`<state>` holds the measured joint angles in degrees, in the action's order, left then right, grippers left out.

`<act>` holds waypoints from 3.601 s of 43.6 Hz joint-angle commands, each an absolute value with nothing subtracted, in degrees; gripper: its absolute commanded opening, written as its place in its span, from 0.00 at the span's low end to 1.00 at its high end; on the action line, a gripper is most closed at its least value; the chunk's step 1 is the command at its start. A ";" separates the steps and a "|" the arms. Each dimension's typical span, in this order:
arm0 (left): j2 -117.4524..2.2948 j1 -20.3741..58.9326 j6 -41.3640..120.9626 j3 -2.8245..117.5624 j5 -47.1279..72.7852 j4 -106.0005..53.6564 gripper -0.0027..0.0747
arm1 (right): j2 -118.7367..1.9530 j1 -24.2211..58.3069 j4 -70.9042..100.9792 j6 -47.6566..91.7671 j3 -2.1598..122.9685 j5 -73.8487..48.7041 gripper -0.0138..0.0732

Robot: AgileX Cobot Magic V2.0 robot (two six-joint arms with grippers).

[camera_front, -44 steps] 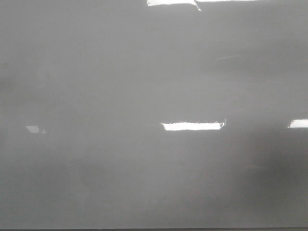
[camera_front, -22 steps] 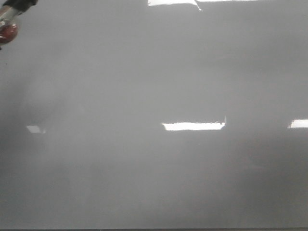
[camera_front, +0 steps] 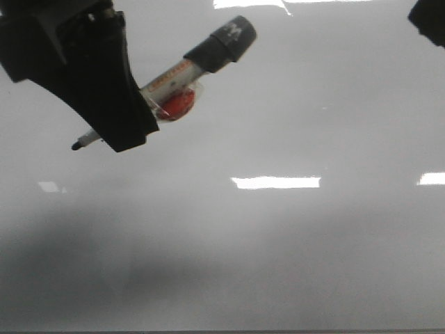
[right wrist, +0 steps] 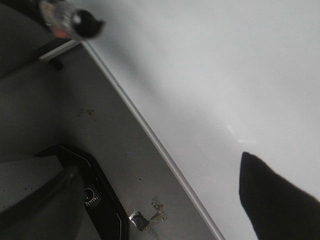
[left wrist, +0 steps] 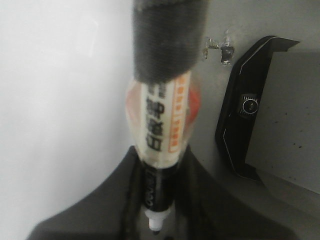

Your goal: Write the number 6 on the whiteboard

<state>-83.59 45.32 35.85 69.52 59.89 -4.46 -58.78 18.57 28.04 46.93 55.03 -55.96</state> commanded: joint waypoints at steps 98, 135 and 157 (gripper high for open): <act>-58.43 23.62 24.71 61.12 54.29 -3.71 0.62 | -43.36 5.19 29.67 18.77 45.03 -36.55 0.11; -58.43 23.62 24.71 61.12 52.49 -5.40 0.60 | -63.30 5.19 35.59 27.93 52.99 -24.24 0.09; -58.43 23.62 24.71 61.12 52.26 -5.40 0.60 | -73.44 10.66 30.49 27.88 53.97 -32.77 0.09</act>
<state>-59.44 23.70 25.33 59.71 55.32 -4.50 -74.00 10.52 32.24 28.00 52.85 -33.27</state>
